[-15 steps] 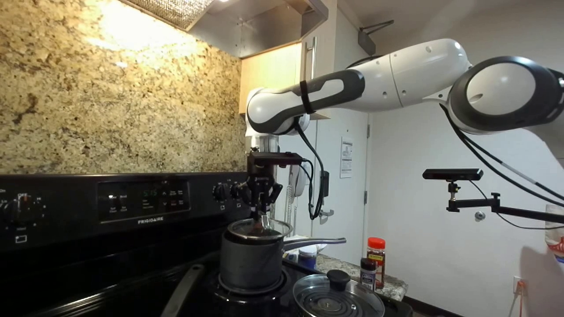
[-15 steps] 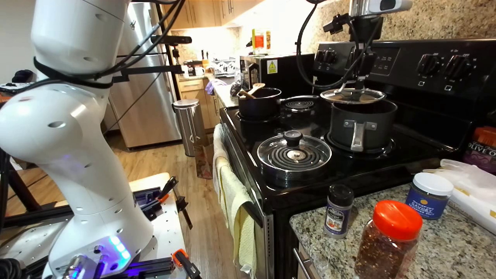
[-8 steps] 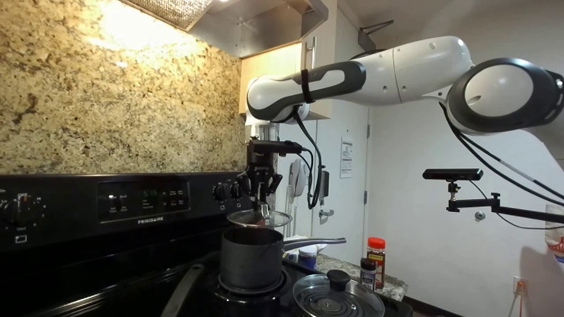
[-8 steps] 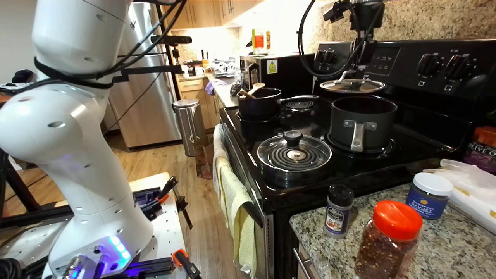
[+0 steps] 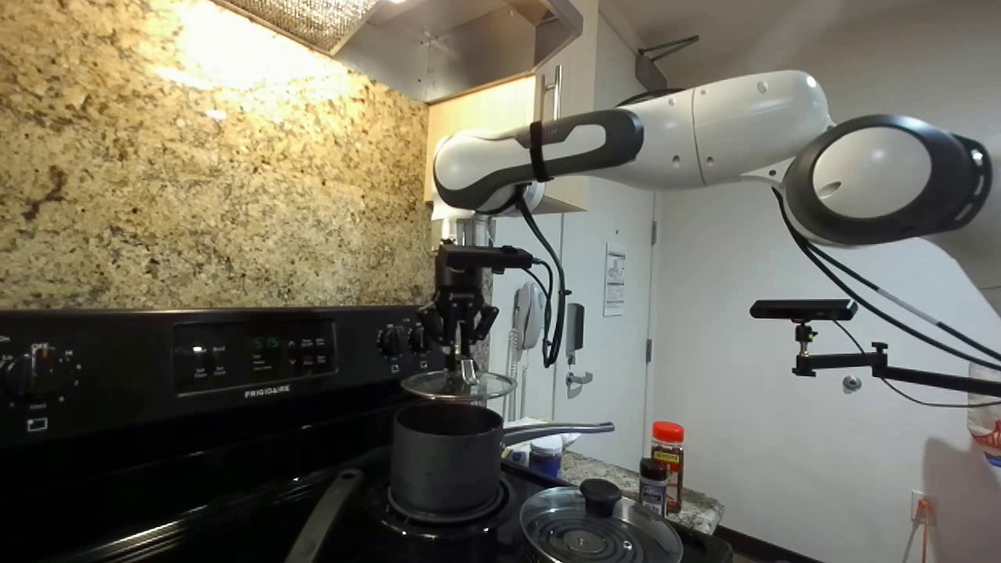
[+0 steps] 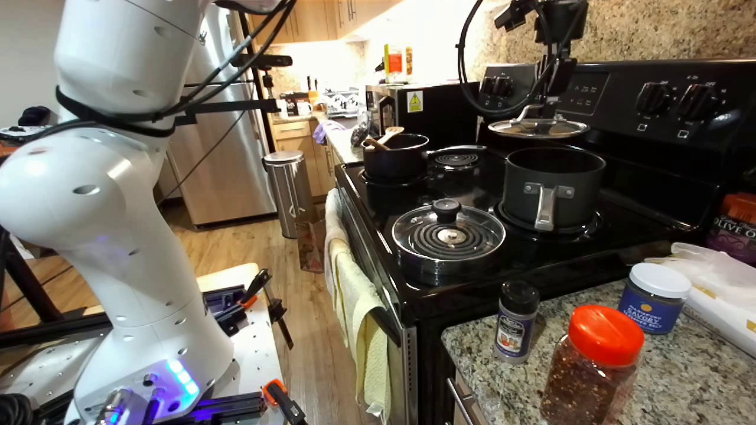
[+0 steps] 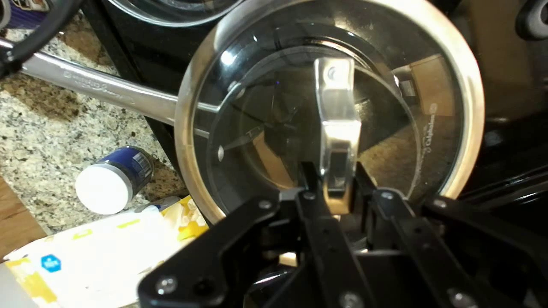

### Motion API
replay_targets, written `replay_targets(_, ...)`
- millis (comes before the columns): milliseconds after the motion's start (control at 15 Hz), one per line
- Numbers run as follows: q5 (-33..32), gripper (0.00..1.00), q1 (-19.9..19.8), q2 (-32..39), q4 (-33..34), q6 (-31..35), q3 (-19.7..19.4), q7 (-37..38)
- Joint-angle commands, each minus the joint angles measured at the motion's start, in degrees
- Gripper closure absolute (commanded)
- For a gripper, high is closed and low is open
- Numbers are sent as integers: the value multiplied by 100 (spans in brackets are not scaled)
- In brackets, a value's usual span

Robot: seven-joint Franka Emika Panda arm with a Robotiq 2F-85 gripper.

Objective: Remove the lid from the stove and put it on top of the pot on the upper right plate

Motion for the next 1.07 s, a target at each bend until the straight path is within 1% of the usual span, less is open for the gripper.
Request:
replay_targets(0,-4,79,4,12,-2,5,-1,0)
replay_targets(333,-5,79,13,53,-17,9,-2,0)
replay_targets(400,-5,95,13,53,-18,9,-3,0)
replay_targets(667,172,95,-87,289,202,-48,100,-268)
replay_targets(1000,168,95,-101,414,252,172,108,-316)
